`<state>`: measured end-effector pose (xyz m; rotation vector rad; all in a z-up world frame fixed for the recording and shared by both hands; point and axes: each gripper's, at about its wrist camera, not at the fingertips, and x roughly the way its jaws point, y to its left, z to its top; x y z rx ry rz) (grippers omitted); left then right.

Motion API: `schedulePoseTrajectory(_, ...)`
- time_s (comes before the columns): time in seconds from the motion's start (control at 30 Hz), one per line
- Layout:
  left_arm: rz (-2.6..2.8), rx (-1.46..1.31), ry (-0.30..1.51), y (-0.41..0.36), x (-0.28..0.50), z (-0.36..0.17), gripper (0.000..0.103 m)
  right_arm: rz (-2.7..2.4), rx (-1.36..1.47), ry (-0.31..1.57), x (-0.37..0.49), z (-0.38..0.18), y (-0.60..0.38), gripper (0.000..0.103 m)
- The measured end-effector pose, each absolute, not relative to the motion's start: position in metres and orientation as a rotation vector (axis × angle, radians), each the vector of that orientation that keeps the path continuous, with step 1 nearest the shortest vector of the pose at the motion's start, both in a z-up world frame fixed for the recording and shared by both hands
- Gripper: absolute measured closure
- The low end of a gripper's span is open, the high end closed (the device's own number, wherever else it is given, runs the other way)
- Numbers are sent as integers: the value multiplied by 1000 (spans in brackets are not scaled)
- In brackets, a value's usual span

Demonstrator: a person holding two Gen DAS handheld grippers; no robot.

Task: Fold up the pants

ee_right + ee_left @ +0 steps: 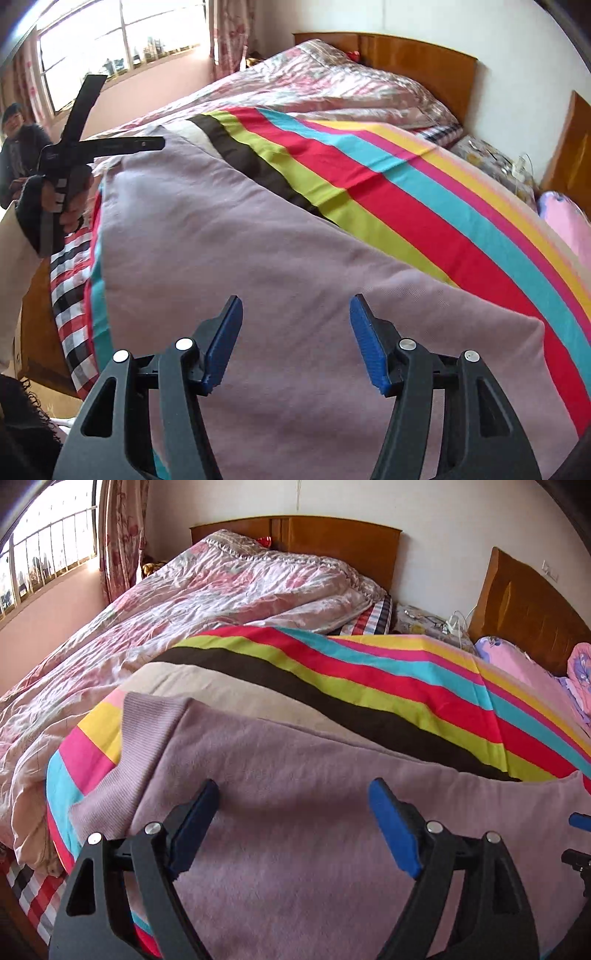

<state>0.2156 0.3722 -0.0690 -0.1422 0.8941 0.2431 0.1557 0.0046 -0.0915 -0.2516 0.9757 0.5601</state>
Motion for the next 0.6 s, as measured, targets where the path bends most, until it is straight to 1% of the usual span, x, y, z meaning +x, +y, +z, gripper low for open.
schedulePoseTrajectory(0.07,259,-153,909,379,228,-84,12,583,-205,971,160,-97,-12,42)
schedulePoseTrajectory(0.1,269,-153,915,380,232,-84,11,568,-212,988,159,-96,-17,42)
schedulePoseTrajectory(0.13,287,-160,924,381,235,-82,11,517,-223,983,154,-91,-24,42)
schedulePoseTrajectory(0.2,385,-156,912,377,233,-70,18,490,-162,923,136,-70,-50,41)
schedulePoseTrajectory(0.23,411,-140,875,367,227,-57,19,489,-124,884,127,-59,-67,41)
schedulePoseTrajectory(0.27,376,-133,823,351,217,-44,18,452,-107,850,115,-50,-86,40)
schedulePoseTrajectory(0.33,257,-107,759,303,202,-23,17,333,-111,807,94,-42,-124,37)
schedulePoseTrajectory(0.4,52,-59,764,236,195,-22,14,230,-102,798,77,-41,-163,36)
schedulePoseTrajectory(0.47,-142,24,794,161,191,-33,12,153,-70,815,62,-46,-198,36)
schedulePoseTrajectory(0.53,-304,110,832,87,188,-51,12,87,-26,834,48,-53,-231,36)
schedulePoseTrajectory(0.57,-350,146,844,57,189,-60,12,63,-7,847,41,-58,-246,35)
schedulePoseTrajectory(0.6,-368,179,859,34,191,-69,12,42,-6,863,34,-64,-258,32)
